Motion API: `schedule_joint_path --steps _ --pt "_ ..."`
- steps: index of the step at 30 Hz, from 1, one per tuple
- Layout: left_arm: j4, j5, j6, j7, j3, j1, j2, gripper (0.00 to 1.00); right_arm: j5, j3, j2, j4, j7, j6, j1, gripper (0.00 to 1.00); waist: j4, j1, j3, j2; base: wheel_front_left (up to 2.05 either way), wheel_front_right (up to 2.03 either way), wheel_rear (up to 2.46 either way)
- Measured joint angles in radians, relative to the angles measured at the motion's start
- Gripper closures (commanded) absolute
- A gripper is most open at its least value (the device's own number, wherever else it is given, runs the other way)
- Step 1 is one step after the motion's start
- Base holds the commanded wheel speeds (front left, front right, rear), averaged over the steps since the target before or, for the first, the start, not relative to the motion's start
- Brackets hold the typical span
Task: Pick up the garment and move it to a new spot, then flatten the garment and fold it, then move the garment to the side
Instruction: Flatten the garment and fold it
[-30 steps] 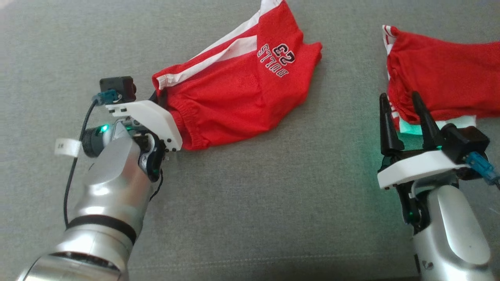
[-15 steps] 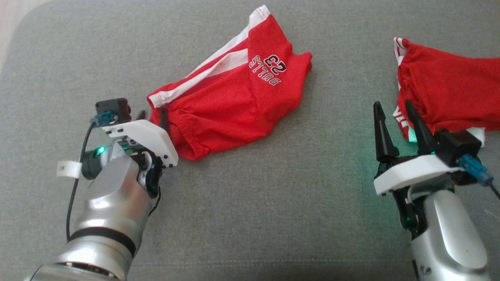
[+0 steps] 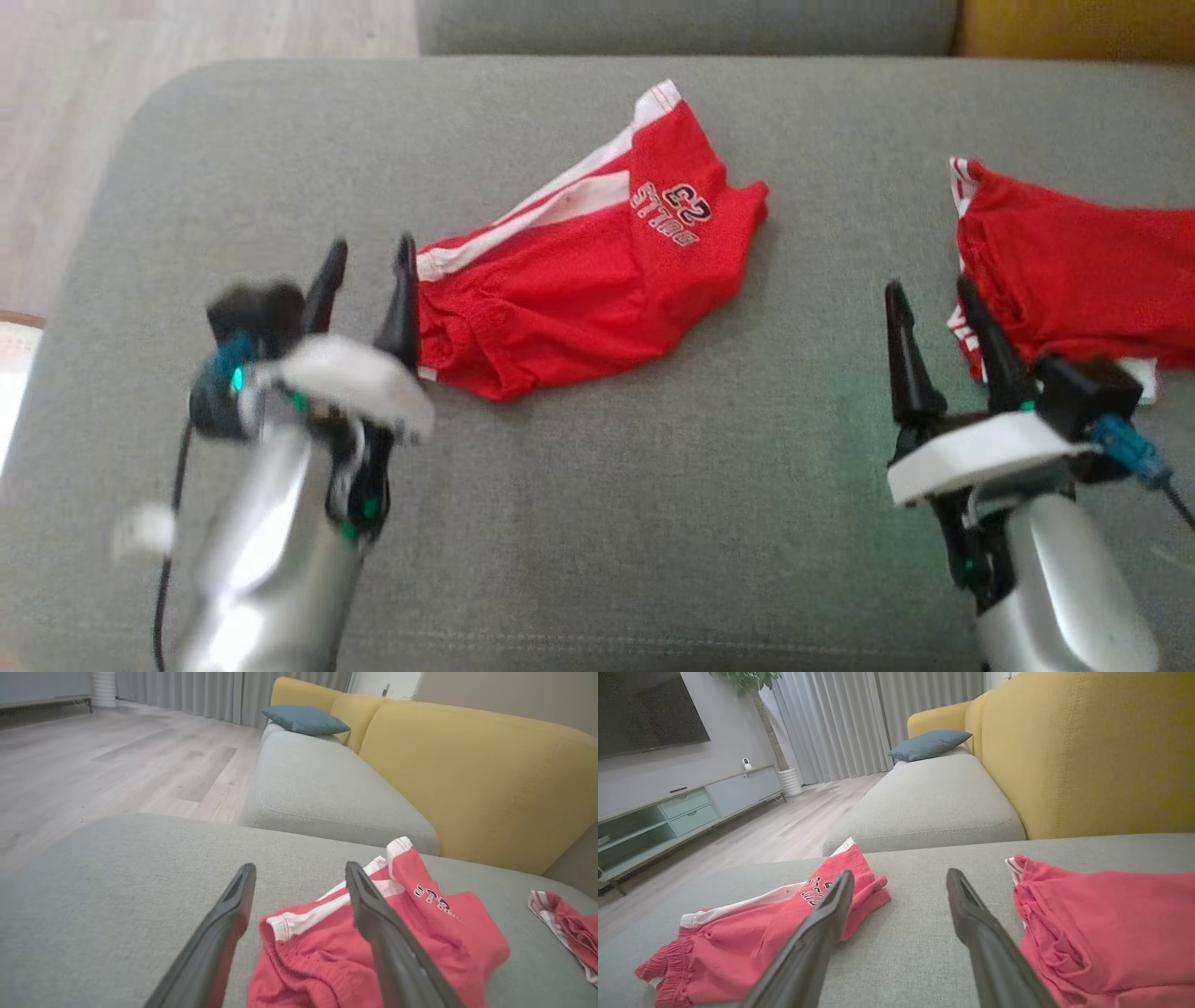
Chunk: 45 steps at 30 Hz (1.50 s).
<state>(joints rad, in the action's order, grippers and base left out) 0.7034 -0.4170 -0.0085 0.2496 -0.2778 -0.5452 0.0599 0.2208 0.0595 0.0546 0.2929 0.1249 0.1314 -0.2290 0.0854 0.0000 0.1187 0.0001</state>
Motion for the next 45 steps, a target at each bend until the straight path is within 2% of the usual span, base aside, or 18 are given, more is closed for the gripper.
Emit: schedule_joint_path --steps 3,7,15,20,24,30,35,36,40,45 --pt "-0.169 0.057 0.0 0.0 0.006 0.153 0.014 0.0 -0.001 0.001 -0.001 -0.001 0.008 0.0 0.041 0.0 0.014 0.0 -0.025 0.0 0.0 0.0 0.0" --pt "-0.328 0.118 0.0 0.0 0.023 0.332 0.019 0.0 -0.001 0.0 -0.002 -0.001 0.016 0.0 0.073 0.0 0.028 0.0 -0.054 0.0 0.0 0.0 0.0" --pt "-0.49 0.178 -0.004 0.0 0.049 0.479 0.01 0.0 0.017 0.012 -0.004 0.002 0.034 0.0 0.111 0.0 0.032 0.0 -0.088 0.0 0.0 0.0 0.0" --pt "-0.49 0.187 -0.02 0.0 0.058 0.481 0.0 0.0 0.042 0.008 -0.005 0.023 0.019 0.0 0.116 0.0 0.041 0.0 -0.073 0.0 0.0 0.0 0.0" --pt "-0.482 0.187 -0.031 0.0 0.053 0.477 -0.003 0.0 0.137 0.0 -0.005 0.066 -0.033 0.0 0.079 0.0 0.065 0.0 -0.043 0.0 0.0 0.0 0.0" --pt "-0.455 0.185 -0.037 0.0 0.021 0.447 -0.011 0.0 0.352 -0.047 -0.005 0.167 -0.151 0.0 -0.087 0.0 0.127 0.0 0.019 0.0 0.0 0.0 0.0" --pt "-0.449 0.165 -0.037 0.0 -0.015 0.408 -0.012 0.0 0.453 -0.114 -0.004 0.276 -0.227 0.0 -0.201 0.0 0.183 0.0 0.061 0.0 0.0 0.0 0.0" --pt "-0.448 0.149 -0.035 0.0 -0.038 0.398 -0.012 0.0 0.489 -0.14 -0.004 0.335 -0.26 0.0 -0.252 0.0 0.211 0.0 0.079 0.0 0.0 0.0 0.0" --pt "-0.448 0.132 -0.026 0.0 -0.073 0.392 -0.013 0.0 0.498 -0.205 -0.004 0.477 -0.305 0.0 -0.351 0.0 0.265 0.0 0.108 0.0 0.0 0.0 0.0" --pt "-0.451 0.113 -0.017 0.0 -0.098 0.391 -0.014 0.0 0.427 -0.329 0.016 0.656 -0.312 0.0 -0.477 0.0 0.318 0.0 0.129 0.0 0.0 0.0 0.0"
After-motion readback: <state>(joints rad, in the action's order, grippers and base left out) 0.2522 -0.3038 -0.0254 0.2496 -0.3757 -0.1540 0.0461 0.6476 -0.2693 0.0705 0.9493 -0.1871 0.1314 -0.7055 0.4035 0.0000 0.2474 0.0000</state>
